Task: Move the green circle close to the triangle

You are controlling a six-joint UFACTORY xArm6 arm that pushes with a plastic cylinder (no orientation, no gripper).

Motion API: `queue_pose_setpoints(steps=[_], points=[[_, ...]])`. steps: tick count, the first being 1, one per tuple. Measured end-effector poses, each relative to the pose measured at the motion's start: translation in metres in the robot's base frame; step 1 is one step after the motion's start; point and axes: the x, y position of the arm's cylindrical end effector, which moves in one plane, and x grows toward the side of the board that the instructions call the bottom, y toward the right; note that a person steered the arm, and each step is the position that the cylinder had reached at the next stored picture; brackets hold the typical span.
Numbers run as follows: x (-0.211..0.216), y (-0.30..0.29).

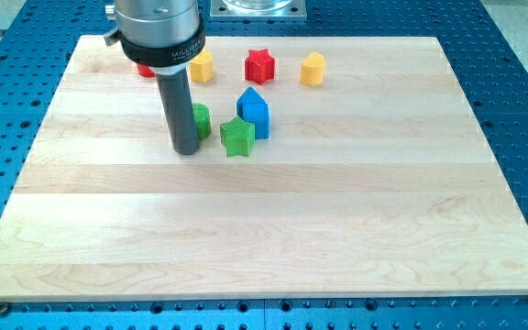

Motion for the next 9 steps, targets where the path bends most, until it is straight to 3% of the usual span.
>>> queue_pose_setpoints(steps=[1,3,6,7,8,9], points=[[-0.001,-0.051],[-0.023,0.009],[-0.023,0.029],[-0.058,0.005],[-0.084,0.017],[-0.083,0.021]])
